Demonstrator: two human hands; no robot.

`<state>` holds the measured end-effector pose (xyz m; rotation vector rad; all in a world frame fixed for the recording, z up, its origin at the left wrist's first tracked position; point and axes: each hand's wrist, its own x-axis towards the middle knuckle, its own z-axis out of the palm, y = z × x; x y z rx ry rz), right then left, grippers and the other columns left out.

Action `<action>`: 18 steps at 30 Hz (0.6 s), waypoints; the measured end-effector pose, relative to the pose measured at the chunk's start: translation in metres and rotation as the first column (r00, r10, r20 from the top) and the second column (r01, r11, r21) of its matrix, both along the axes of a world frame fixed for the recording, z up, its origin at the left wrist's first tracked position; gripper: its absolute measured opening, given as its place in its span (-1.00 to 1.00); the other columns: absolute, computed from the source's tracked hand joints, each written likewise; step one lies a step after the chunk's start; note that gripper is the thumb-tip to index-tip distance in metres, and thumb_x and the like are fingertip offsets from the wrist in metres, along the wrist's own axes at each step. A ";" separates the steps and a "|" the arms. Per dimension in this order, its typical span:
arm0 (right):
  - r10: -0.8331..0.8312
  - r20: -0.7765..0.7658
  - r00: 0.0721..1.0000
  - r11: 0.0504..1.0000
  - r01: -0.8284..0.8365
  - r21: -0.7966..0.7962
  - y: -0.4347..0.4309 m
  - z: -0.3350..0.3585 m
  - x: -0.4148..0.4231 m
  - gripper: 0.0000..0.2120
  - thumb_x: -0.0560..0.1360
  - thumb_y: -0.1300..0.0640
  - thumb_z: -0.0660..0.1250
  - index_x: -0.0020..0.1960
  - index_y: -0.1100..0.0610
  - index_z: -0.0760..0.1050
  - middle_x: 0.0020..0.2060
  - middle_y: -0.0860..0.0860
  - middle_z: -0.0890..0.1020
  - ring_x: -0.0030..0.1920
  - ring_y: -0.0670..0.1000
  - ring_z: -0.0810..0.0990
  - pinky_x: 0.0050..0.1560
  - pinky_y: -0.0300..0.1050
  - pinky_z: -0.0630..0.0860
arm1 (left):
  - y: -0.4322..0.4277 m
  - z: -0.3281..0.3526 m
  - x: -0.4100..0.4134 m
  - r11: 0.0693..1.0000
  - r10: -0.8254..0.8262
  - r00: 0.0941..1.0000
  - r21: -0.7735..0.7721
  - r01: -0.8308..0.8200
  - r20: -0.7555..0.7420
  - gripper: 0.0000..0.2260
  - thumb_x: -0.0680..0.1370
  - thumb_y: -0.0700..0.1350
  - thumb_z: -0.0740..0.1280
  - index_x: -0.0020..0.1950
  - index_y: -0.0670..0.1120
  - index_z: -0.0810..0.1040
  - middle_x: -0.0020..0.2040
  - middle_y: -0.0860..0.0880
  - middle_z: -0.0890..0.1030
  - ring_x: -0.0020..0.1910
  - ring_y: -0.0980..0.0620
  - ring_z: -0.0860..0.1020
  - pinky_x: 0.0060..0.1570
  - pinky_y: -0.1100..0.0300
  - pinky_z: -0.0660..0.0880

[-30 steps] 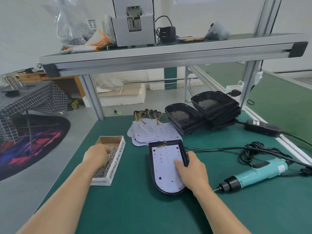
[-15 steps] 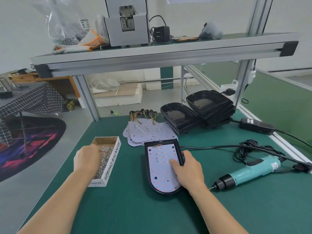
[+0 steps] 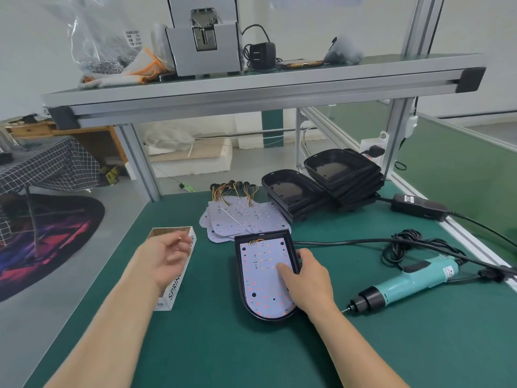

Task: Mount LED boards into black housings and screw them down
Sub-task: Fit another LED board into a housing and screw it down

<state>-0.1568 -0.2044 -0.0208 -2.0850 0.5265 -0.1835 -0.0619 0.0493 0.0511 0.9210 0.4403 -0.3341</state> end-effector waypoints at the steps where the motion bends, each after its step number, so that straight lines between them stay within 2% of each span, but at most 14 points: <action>1: 0.000 -0.001 1.000 1.000 0.000 0.003 0.000 0.000 0.000 -0.80 0.52 -0.07 0.35 0.06 -0.03 0.41 -0.12 -0.09 0.66 -0.09 0.03 0.62 -0.16 -0.09 0.47 | -0.011 -0.001 -0.006 0.998 -0.046 0.999 -0.054 0.044 -0.030 -0.84 0.64 -0.33 0.11 -0.06 -0.24 0.45 -0.29 -0.10 0.48 -0.53 0.13 0.43 -0.66 0.43 0.21; 4: 0.002 -0.013 1.000 1.000 -0.002 0.006 -0.001 0.001 0.001 -0.79 0.52 -0.06 0.35 0.08 -0.01 0.45 -0.15 -0.12 0.64 -0.14 -0.04 0.60 -0.21 -0.10 0.44 | -0.042 -0.019 -0.024 0.990 -0.140 0.986 0.012 0.141 -0.087 -0.83 0.58 -0.39 0.08 -0.08 -0.27 0.45 -0.25 -0.15 0.47 -0.37 0.05 0.40 -0.63 0.37 0.29; 6: 0.006 -0.018 1.000 1.000 -0.006 0.009 -0.001 0.001 0.001 -0.80 0.51 -0.05 0.34 0.08 -0.02 0.45 -0.18 -0.16 0.61 -0.16 -0.10 0.57 -0.27 -0.13 0.42 | -0.058 -0.033 -0.030 0.970 -0.170 0.981 0.162 0.183 -0.091 -0.85 0.59 -0.28 0.17 -0.14 -0.24 0.46 -0.30 -0.12 0.43 -0.43 0.04 0.36 -0.65 0.35 0.22; 7: 0.009 -0.020 1.000 1.000 -0.009 0.012 -0.001 0.002 0.001 -0.81 0.51 -0.04 0.34 0.08 -0.02 0.45 -0.18 -0.15 0.62 -0.16 -0.08 0.58 -0.26 -0.13 0.42 | -0.065 -0.039 -0.030 0.934 -0.195 0.978 0.291 0.208 -0.075 -0.80 0.62 -0.16 0.22 -0.18 -0.20 0.47 -0.34 -0.08 0.41 -0.50 0.06 0.33 -0.65 0.35 0.16; 9: 0.016 -0.028 0.999 1.000 -0.016 0.002 -0.002 0.004 0.000 -0.80 0.50 -0.02 0.33 0.08 -0.01 0.44 -0.15 -0.08 0.63 -0.10 0.03 0.60 -0.20 -0.09 0.43 | -0.078 -0.047 -0.031 0.764 -0.306 0.951 0.583 0.277 -0.051 -0.66 0.58 0.12 0.35 -0.27 -0.09 0.52 -0.44 0.03 0.45 -0.54 0.08 0.30 -0.56 0.33 0.19; 10: 0.020 -0.035 0.999 1.000 -0.021 -0.003 -0.002 0.005 0.000 -0.81 0.50 -0.01 0.32 0.08 0.01 0.44 -0.13 -0.05 0.63 -0.08 0.07 0.59 -0.17 -0.08 0.43 | -0.084 -0.047 -0.032 0.671 -0.366 0.929 0.679 0.297 -0.045 -0.65 0.51 0.17 0.43 -0.28 -0.09 0.58 -0.44 0.07 0.54 -0.51 0.07 0.41 -0.48 0.28 0.34; 11: 0.028 -0.043 0.999 1.000 -0.028 -0.006 -0.002 0.007 0.000 -0.81 0.51 -0.01 0.31 0.06 0.05 0.43 -0.12 -0.02 0.63 -0.07 0.09 0.59 -0.16 -0.07 0.45 | -0.091 -0.046 -0.032 0.618 -0.408 0.912 0.725 0.304 -0.034 -0.70 0.46 0.12 0.51 -0.23 -0.12 0.65 -0.36 0.07 0.66 -0.40 0.03 0.58 -0.31 0.20 0.53; 12: 0.039 -0.053 0.998 0.999 -0.039 -0.013 -0.002 0.009 -0.001 -0.81 0.52 -0.01 0.30 0.04 0.08 0.42 -0.10 0.01 0.63 -0.05 0.12 0.58 -0.13 -0.05 0.47 | -0.096 -0.046 -0.032 0.592 -0.430 0.902 0.747 0.302 -0.024 -0.77 0.43 0.02 0.56 -0.13 -0.14 0.69 -0.23 -0.01 0.73 -0.24 -0.03 0.68 -0.09 0.06 0.63; 13: 0.053 -0.067 0.996 0.998 -0.055 -0.033 -0.001 0.012 -0.003 -0.78 0.55 -0.04 0.28 0.03 0.11 0.41 -0.07 0.05 0.63 -0.03 0.15 0.58 -0.10 -0.04 0.48 | -0.099 -0.045 -0.032 0.576 -0.431 0.902 0.762 0.295 -0.024 -0.78 0.42 -0.06 0.57 -0.06 -0.17 0.70 -0.14 -0.09 0.74 -0.12 -0.10 0.70 0.07 -0.04 0.63; 16: 0.056 -0.041 0.998 0.973 -0.064 -0.221 -0.004 0.022 -0.019 -0.60 0.61 -0.23 0.16 0.10 0.10 0.44 0.00 0.07 0.61 0.05 0.18 0.57 -0.02 -0.02 0.43 | -0.103 -0.043 -0.028 0.540 -0.435 0.899 0.786 0.300 -0.045 -0.78 0.42 -0.14 0.57 -0.01 -0.20 0.69 -0.06 -0.15 0.73 -0.04 -0.14 0.70 0.17 -0.10 0.59; 18: -0.022 0.066 0.998 0.941 0.043 -0.336 -0.016 0.030 -0.037 -0.62 0.60 -0.27 0.15 0.12 0.03 0.43 -0.01 -0.02 0.56 0.04 0.13 0.55 -0.01 -0.02 0.38 | -0.103 -0.046 -0.025 0.532 -0.436 0.899 0.791 0.302 -0.050 -0.78 0.43 -0.13 0.56 0.00 -0.20 0.69 -0.05 -0.14 0.73 -0.03 -0.13 0.69 0.18 -0.07 0.58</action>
